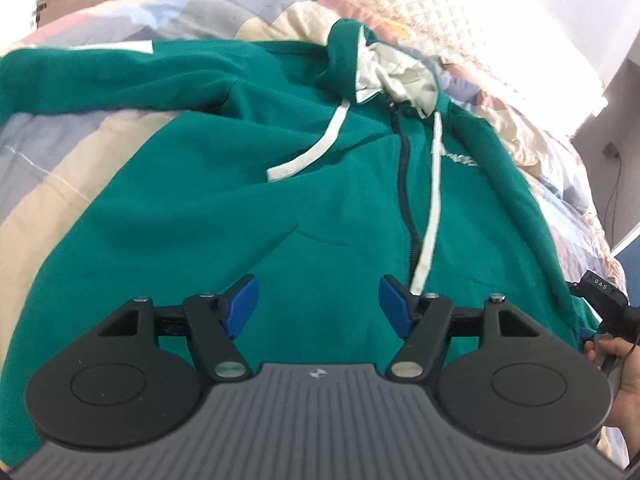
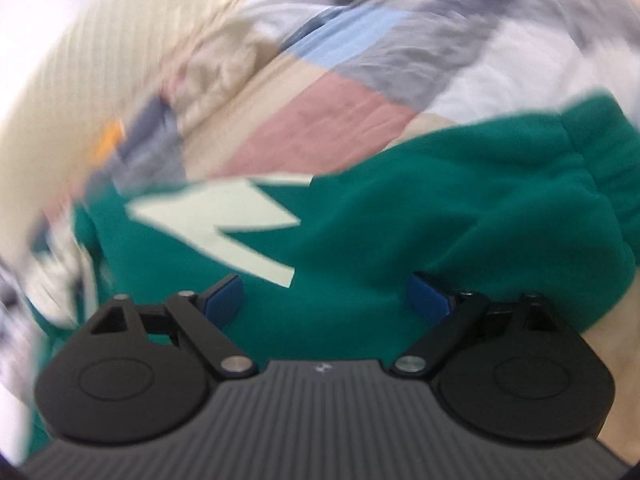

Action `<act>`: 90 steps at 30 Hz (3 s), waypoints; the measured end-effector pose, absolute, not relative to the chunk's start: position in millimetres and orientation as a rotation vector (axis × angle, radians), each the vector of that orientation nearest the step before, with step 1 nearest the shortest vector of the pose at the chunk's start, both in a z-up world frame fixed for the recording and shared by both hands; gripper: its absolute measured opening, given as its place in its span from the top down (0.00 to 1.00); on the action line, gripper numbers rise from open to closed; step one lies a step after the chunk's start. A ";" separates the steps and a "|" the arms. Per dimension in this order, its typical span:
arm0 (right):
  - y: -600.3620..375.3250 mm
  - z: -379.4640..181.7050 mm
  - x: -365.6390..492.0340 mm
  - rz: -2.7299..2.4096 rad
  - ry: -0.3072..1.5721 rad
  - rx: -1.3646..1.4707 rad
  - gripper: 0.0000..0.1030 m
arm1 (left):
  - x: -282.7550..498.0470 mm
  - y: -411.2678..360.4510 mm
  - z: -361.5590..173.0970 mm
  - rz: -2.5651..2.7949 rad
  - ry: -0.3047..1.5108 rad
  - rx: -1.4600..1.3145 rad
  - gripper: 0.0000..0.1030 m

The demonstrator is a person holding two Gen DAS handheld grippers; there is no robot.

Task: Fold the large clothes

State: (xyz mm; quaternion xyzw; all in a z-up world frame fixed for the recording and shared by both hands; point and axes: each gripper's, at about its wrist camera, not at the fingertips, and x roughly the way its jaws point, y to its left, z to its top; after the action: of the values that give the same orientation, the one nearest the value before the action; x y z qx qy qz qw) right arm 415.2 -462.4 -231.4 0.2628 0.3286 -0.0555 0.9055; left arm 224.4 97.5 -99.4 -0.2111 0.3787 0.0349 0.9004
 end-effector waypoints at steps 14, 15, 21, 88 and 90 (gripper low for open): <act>-486.3 -195.0 380.2 -0.545 0.488 0.259 0.13 | 232.6 92.9 -119.5 0.070 0.812 -0.466 0.28; -488.1 -191.0 375.8 -0.590 0.465 0.205 0.13 | 231.4 90.0 -120.2 0.063 0.814 -0.457 0.28; -513.8 -190.0 359.1 -0.668 0.506 0.176 0.13 | 226.4 86.4 -118.4 0.058 0.803 -0.445 0.28; -571.3 -178.8 355.2 -0.624 0.316 0.615 0.37 | 249.7 119.6 -121.9 0.243 0.774 -0.375 0.28; -556.6 -170.5 341.7 -0.531 0.345 0.644 0.37 | 246.5 119.8 -116.3 0.246 0.778 -0.389 0.28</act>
State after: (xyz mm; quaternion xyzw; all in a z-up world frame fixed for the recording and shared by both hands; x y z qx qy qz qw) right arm 341.7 -556.6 -170.5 0.3111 0.1667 -0.2566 0.8998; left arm 246.5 119.8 -116.3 -0.1881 0.3761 0.1187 0.8995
